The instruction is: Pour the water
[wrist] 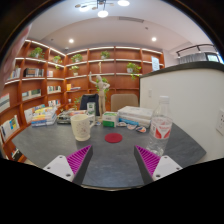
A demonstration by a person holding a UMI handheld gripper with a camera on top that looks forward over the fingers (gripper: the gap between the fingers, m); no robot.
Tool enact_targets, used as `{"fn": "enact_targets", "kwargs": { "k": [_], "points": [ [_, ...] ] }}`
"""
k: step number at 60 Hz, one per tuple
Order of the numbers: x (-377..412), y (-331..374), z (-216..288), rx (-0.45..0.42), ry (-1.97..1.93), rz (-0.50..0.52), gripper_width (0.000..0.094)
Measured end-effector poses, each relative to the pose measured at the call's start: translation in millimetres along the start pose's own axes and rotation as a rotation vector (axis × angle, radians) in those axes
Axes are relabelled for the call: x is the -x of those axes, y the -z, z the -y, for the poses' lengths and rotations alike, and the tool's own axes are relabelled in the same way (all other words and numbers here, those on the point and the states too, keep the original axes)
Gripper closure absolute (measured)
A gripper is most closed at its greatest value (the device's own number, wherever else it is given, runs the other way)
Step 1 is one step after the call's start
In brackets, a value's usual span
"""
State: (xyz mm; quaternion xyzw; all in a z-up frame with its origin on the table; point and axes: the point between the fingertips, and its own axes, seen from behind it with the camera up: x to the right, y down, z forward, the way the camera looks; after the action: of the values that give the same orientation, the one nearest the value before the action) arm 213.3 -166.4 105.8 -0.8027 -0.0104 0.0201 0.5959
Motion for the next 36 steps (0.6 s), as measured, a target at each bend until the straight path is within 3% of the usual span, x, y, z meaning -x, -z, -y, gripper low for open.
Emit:
{"fn": "enact_targets", "kwargs": {
  "k": [9,19,36],
  "points": [
    [-69,-3,-30,-0.025,-0.005,-0.108,0.0052],
    [-126,-24,-20,-0.064,-0.003,-0.173,0.0054],
    [-156,-83,28,-0.152,0.025,-0.147,0.0059]
  ]
}}
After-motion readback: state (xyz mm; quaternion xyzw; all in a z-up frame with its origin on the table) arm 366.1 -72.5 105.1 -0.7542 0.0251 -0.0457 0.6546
